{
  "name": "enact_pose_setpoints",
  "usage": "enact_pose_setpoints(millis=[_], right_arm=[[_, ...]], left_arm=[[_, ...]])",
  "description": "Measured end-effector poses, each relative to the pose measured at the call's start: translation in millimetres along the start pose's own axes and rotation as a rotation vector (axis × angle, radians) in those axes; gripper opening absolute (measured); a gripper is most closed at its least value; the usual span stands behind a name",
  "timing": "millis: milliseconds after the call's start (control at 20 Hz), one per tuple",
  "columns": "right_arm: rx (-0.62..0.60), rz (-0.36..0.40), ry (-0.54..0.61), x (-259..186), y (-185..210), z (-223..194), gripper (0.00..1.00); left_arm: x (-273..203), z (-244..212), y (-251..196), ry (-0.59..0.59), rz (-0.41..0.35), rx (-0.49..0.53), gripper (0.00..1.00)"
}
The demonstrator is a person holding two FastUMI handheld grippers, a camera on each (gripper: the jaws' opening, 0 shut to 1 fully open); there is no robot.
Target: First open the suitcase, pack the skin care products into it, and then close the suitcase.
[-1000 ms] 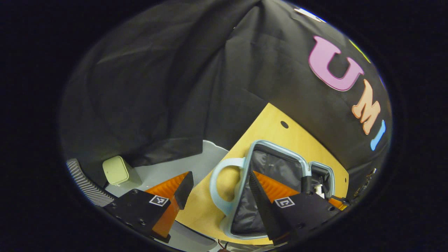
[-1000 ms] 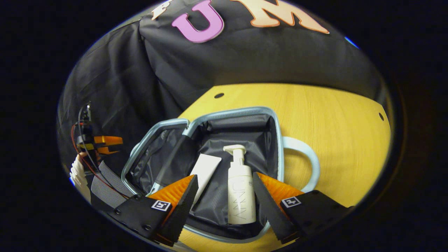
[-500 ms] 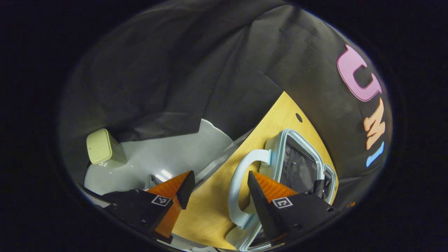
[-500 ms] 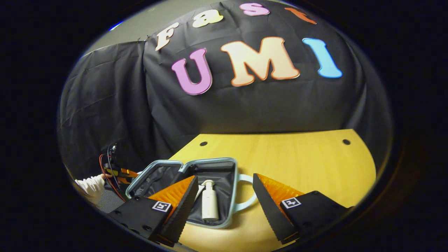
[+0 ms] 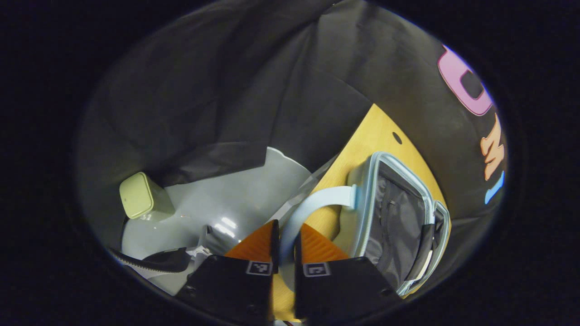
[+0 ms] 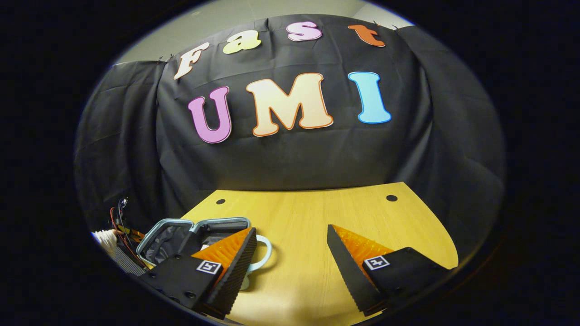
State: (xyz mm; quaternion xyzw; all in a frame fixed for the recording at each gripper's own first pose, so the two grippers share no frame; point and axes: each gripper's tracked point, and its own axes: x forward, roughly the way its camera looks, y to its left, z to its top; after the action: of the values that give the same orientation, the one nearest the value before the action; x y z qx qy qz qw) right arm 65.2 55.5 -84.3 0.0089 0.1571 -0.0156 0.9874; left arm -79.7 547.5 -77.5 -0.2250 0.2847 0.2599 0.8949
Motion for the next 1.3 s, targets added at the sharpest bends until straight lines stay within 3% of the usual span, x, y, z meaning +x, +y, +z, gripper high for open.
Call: enact_pose_setpoints(millis=[300,500,750,900,1100,1300], right_arm=[[0.015,0.013,-0.016,-6.3,-4.1,-3.8,0.98],[0.010,0.021,-0.032,-11.8,-5.9,-2.6,0.98],[0.018,0.033,-0.057,-16.4,-19.4,0.0,0.98],[0.042,0.038,-0.072,-17.7,-31.3,4.9,0.98],[0.049,0.030,-0.091,-22.9,-53.4,11.3,0.98],[0.051,0.013,-0.096,-30.0,-76.9,12.8,0.98]], left_arm=[[-36.7,16.9,-22.6,-0.028,0.020,0.071,0.04],[-90.6,42.8,-69.2,-0.098,-0.041,0.108,0.04],[-161.2,57.3,-157.3,-0.160,-0.139,0.198,0.02],[-185.8,54.6,-216.3,-0.197,-0.153,0.277,0.02],[-199.5,45.6,-302.1,-0.307,-0.191,0.364,0.02],[-198.0,5.1,-389.5,-0.296,-0.294,0.423,0.02]])
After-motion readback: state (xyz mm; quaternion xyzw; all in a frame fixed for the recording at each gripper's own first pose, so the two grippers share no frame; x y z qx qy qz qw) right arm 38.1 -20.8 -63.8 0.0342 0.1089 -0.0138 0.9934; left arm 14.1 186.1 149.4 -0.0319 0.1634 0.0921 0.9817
